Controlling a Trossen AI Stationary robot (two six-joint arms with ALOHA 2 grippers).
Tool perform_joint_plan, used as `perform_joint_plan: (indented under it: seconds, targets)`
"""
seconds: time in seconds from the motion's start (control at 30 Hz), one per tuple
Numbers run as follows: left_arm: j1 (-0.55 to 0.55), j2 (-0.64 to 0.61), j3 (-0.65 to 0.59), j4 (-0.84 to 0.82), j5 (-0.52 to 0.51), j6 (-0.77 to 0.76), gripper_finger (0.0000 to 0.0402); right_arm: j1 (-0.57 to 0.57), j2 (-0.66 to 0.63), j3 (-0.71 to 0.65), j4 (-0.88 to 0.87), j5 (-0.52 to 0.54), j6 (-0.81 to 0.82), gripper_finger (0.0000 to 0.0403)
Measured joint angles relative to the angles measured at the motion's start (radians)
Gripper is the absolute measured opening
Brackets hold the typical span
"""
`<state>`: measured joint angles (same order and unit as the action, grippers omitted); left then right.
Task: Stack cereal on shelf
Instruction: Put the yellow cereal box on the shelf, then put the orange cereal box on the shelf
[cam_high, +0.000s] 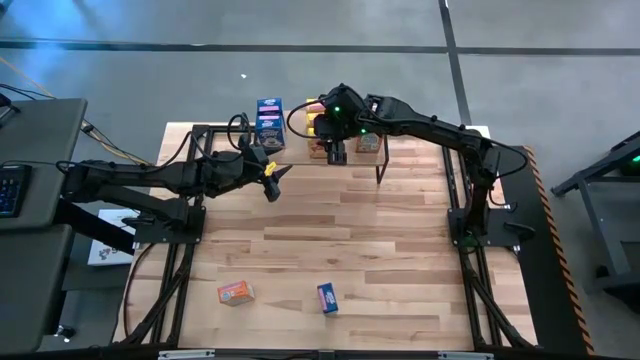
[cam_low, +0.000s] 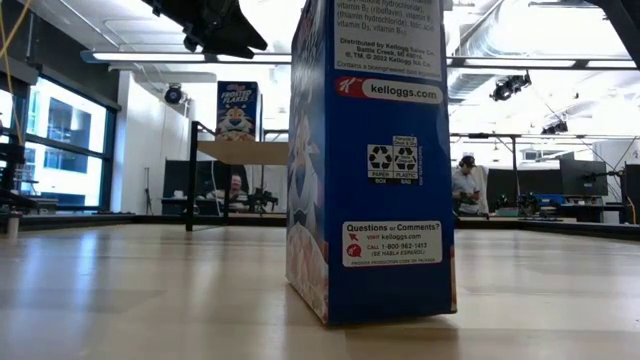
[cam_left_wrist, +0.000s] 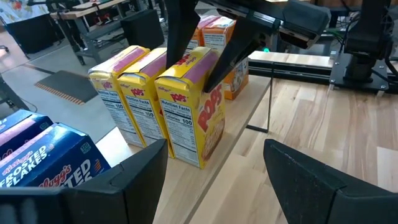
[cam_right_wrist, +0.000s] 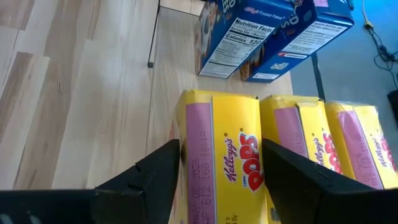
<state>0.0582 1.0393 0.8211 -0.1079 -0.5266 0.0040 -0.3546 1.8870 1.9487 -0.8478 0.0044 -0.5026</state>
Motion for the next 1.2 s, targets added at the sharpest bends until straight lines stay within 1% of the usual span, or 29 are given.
perform_joint_plan:
  seconds: [0.2, 0.33, 0.6, 0.8, 1.0, 1.2]
  targets:
    - [0.0, 0.0, 0.0, 0.0, 0.0, 0.0, 0.0255, 0.0, 0.0, 0.001, -0.006, 0.0, 0.0, 0.0211]
    - [0.0, 0.0, 0.0, 0.0, 0.0, 0.0, 0.0255, 0.0, 0.0, 0.038, -0.035, 0.0, -0.003, 0.0211]
    - [0.0, 0.0, 0.0, 0.0, 0.0, 0.0, 0.0255, 0.001, -0.001, 0.132, -0.144, -0.001, 0.009, 0.0211]
    - [0.0, 0.0, 0.0, 0.0, 0.0, 0.0, 0.0255, 0.028, -0.002, 0.152, -0.224, 0.007, 0.053, 0.0211]
    - [0.0, 0.0, 0.0, 0.0, 0.0, 0.0, 0.0255, 0.06, -0.028, 0.152, -0.353, 0.003, 0.067, 0.0211]
    - [0.0, 0.0, 0.0, 0.0, 0.0, 0.0, 0.0255, 0.082, -0.08, 0.152, -0.389, -0.005, 0.121, 0.0211]
